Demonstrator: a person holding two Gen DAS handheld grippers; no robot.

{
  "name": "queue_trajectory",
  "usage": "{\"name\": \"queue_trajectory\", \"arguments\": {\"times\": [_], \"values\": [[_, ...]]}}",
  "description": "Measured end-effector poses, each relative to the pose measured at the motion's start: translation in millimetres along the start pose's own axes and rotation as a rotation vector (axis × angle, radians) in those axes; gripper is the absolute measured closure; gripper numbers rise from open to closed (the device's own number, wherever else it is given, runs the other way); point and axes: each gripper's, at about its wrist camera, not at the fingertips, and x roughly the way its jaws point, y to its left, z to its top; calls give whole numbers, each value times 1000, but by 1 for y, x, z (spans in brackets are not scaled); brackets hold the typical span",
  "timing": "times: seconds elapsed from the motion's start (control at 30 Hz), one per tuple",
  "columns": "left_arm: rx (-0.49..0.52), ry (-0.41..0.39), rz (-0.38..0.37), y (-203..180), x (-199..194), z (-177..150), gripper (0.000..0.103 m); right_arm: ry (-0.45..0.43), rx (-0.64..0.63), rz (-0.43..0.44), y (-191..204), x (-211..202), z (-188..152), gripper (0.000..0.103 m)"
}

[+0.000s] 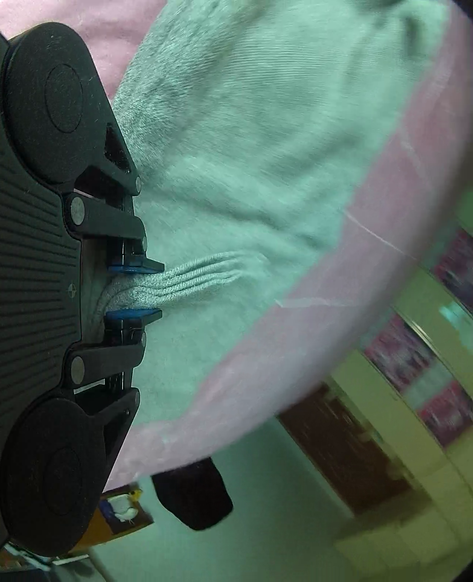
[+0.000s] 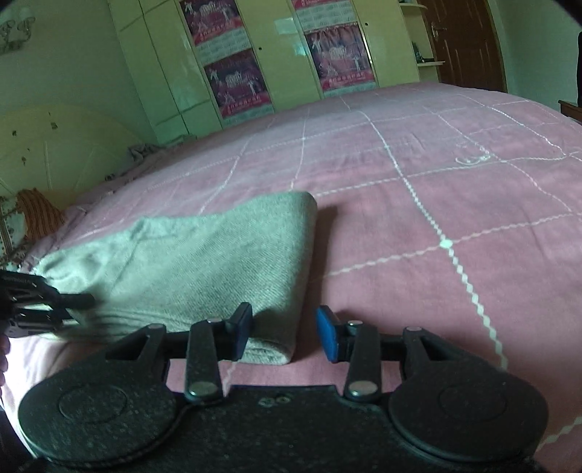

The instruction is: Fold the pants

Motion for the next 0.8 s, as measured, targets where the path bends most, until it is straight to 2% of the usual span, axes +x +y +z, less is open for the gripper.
{"name": "queue_trajectory", "arguments": {"times": [0.07,0.13,0.2,0.23,0.3,0.37,0.4,0.47,0.53,0.57,0.6,0.63,0.73,0.8], "values": [[1,-21,4,-2,-7,-10,85,3,-2,-2,1,1,0,64],[0,28,42,4,0,-19,84,2,-2,3,2,0,0,62],[-44,26,38,13,0,-20,79,5,4,6,1,3,-2,62],[-55,4,55,12,-4,-18,74,6,4,9,1,4,-3,62],[-21,-81,134,5,-20,-12,64,1,-7,10,1,0,-1,63],[58,-170,164,-11,-35,-6,64,-48,-9,6,0,-12,4,61],[110,-178,151,-22,-37,-4,64,-73,-13,15,0,-17,6,65],[221,-120,98,-48,-21,-3,64,-114,-41,39,4,-22,11,72],[308,-27,59,-64,7,-8,64,-101,-99,71,14,-15,12,85],[333,39,68,-65,26,-13,64,-66,-140,69,20,-5,10,88],[348,93,111,-63,43,-18,64,-25,-171,42,24,7,6,91],[355,89,124,-62,48,-20,64,2,-181,20,24,16,3,92],[394,30,122,-79,44,-10,64,24,-169,29,23,17,10,92],[421,30,120,-83,56,1,59,4,-178,39,22,15,21,88]]}}
